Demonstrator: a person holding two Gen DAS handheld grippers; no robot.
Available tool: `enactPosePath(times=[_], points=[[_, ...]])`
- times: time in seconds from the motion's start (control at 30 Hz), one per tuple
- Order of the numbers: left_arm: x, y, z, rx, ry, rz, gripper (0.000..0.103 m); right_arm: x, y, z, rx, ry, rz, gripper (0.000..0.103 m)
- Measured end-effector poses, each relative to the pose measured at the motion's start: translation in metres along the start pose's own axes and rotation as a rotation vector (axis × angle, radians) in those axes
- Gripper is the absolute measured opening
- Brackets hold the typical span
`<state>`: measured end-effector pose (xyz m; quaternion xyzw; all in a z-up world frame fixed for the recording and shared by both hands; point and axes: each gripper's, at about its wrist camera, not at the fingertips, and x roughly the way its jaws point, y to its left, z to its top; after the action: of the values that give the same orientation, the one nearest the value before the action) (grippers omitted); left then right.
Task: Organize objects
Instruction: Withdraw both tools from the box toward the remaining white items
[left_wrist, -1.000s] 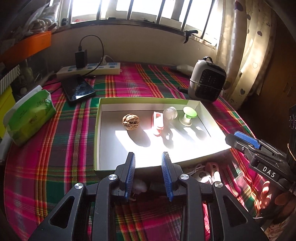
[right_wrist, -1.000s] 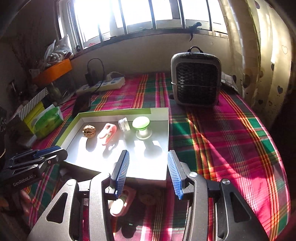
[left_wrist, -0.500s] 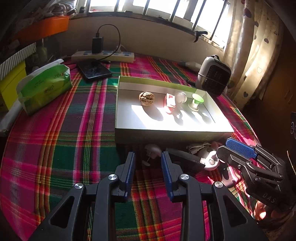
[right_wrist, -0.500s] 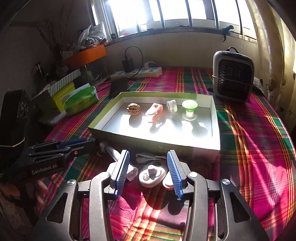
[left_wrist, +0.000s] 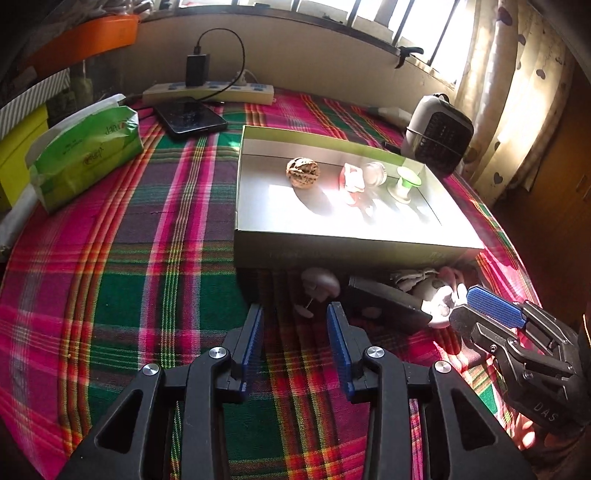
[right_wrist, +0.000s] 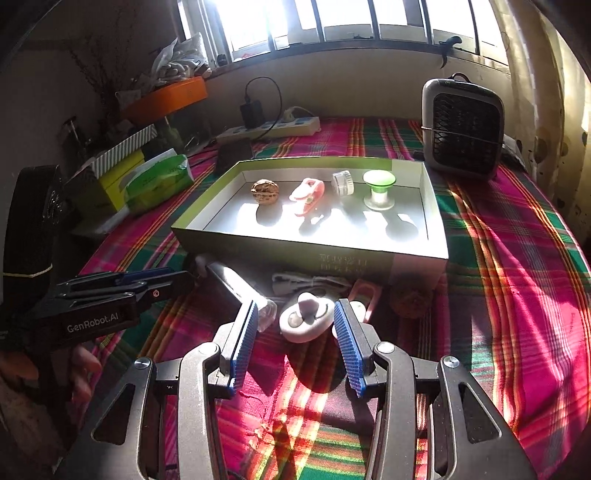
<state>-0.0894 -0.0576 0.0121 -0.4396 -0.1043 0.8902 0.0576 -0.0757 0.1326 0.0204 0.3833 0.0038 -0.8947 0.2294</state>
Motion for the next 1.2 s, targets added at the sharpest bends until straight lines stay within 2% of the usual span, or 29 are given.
enactPosePath(times=[0.17,0.3,0.43,0.7,0.93,1.2], points=[[0.008,-0.002,0.005,0.009,0.006,0.006,0.034,-0.01,-0.015,-0.006,0.039,-0.017,-0.029,0.044],[0.01,-0.004,0.008,0.024,0.002,0.012,0.034,-0.009,-0.027,-0.009,0.056,0.001,-0.078,0.044],[0.012,-0.007,0.009,0.05,0.006,0.034,0.034,-0.006,-0.033,-0.006,0.086,0.01,-0.086,0.044],[0.012,-0.003,0.01,0.032,0.006,0.035,0.034,0.005,-0.027,-0.003,0.062,0.053,-0.094,0.044],[0.01,0.001,0.009,0.028,0.006,0.037,0.034,0.005,-0.034,-0.006,0.067,0.076,-0.159,0.044],[0.008,0.008,0.009,0.021,0.002,0.037,0.034,0.015,-0.024,-0.001,0.02,0.088,-0.161,0.044]])
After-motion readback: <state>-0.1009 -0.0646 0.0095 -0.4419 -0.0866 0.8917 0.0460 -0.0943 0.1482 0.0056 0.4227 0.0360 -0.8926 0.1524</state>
